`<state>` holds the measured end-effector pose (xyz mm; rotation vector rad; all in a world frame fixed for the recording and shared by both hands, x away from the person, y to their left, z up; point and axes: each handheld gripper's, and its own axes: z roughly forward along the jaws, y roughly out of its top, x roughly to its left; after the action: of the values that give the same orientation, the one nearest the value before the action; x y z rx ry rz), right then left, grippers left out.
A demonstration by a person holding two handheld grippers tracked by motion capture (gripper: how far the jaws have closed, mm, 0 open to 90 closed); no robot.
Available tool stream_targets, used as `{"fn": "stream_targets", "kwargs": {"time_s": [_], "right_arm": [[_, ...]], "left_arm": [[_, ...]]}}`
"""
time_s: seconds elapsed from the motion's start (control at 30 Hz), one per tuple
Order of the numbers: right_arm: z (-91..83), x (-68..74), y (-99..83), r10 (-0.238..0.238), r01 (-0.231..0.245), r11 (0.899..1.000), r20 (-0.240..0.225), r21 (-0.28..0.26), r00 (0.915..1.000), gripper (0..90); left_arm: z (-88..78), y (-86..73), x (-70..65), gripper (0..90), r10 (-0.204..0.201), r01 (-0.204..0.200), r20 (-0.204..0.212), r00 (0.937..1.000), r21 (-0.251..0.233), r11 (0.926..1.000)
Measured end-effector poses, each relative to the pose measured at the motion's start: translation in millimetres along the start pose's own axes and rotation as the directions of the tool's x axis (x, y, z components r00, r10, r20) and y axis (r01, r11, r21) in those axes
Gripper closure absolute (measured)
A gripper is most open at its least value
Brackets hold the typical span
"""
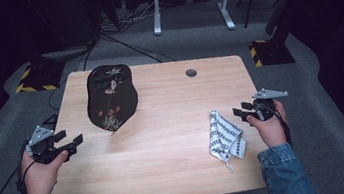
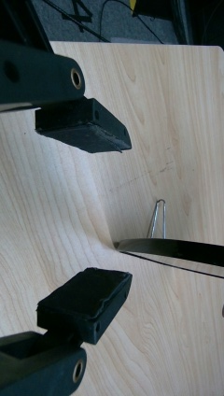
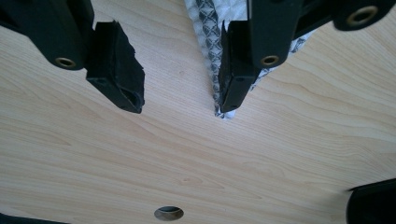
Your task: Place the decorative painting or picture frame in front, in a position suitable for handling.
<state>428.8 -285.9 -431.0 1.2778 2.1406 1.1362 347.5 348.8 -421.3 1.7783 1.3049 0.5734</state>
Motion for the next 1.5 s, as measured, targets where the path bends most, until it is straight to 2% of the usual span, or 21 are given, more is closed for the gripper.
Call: {"fn": "stream_targets", "kwargs": {"time_s": [0.23,0.43,0.57,0.63,0.67,0.73,0.83,0.93,0.97,1.0,1.07,1.1,1.2,1.27,1.4,1.5], "right_arm": [[-8.8,1.0,-2.2,-0.004,0.004,0.999,-0.001,-0.037,1.0000,50.5],[-11.8,2.4,-4.1,-0.013,0.013,0.999,-0.001,-0.044,0.9999,50.2],[-12.7,6.4,-6.1,-0.025,0.025,0.999,-0.003,-0.039,0.9997,49.8],[-13.2,9.1,-9.5,-0.009,0.008,0.999,-0.021,-0.047,0.9997,49.7],[-13.5,10.2,-12.8,-0.025,0.024,0.999,-0.022,-0.044,0.9994,49.7],[-14.2,10.8,-14.6,-0.027,0.027,0.999,-0.015,-0.042,0.9995,49.8],[-16.7,11.0,-19.4,-0.017,0.016,0.998,-0.022,-0.055,0.9996,50.8],[-16.8,12.5,-23.3,-0.022,0.020,0.998,-0.035,-0.058,0.9991,51.2],[-16.5,13.1,-24.6,-0.016,0.014,0.998,-0.044,-0.060,0.9989,51.4],[-16.5,13.1,-24.6,-0.016,0.014,0.998,-0.044,-0.060,0.9989,51.4],[-16.5,14.3,-28.3,-0.018,0.015,0.998,-0.049,-0.059,0.9986,51.1],[-16.9,14.7,-29.3,-0.017,0.015,0.998,-0.043,-0.057,0.9989,51.0],[-16.8,16.1,-30.8,0.011,-0.012,0.998,-0.018,-0.064,0.9998,50.2],[-16.3,19.4,-29.5,0.007,-0.009,0.997,-0.019,-0.071,0.9998,50.4],[-16.0,24.6,-28.8,0.003,-0.005,0.997,-0.028,-0.072,0.9996,50.8],[-19.2,24.1,-28.0,0.041,-0.041,0.995,-0.003,-0.093,0.9992,50.4]], "left_arm": [[-0.7,9.1,-1.8,32.0,-0.005,0.005,0.012,0.9999,-0.014,0.9999],[1.0,14.9,-3.2,32.0,-0.001,0.002,0.024,0.9997,-0.023,0.9997],[1.0,21.5,-5.7,32.1,-0.001,0.003,0.032,0.9995,-0.049,0.9988],[0.8,27.1,-6.4,33.8,0.011,-0.008,0.047,0.9988,-0.065,0.9979],[1.1,28.9,-7.1,33.9,0.008,-0.004,0.054,0.9985,-0.074,0.9973],[2.0,34.0,-8.4,33.9,0.015,-0.009,0.071,0.9974,-0.085,0.9963],[5.1,40.3,-10.8,34.1,0.026,-0.018,0.085,0.9960,-0.094,0.9954],[10.2,46.1,-10.4,35.2,0.027,-0.022,0.060,0.9979,-0.079,0.9967],[12.5,48.3,-9.2,36.5,0.045,-0.041,0.052,0.9976,-0.082,0.9958],[12.5,48.3,-9.2,39.2,0.045,-0.041,0.052,0.9976,-0.082,0.9958],[17.7,51.8,-7.6,41.4,0.043,-0.036,0.082,0.9957,-0.090,0.9953],[20.0,53.3,-7.4,42.2,0.057,-0.049,0.081,0.9951,-0.093,0.9944],[27.5,56.6,-7.5,43.3,0.067,-0.056,0.100,0.9927,-0.107,0.9927],[33.9,59.0,-8.7,43.7,0.067,-0.055,0.102,0.9926,-0.116,0.9917],[40.9,62.7,-10.3,46.2,0.046,-0.035,0.109,0.9929,-0.101,0.9942],[50.0,67.6,-11.1,48.0,0.042,-0.030,0.105,0.9936,-0.110,0.9935]]}}
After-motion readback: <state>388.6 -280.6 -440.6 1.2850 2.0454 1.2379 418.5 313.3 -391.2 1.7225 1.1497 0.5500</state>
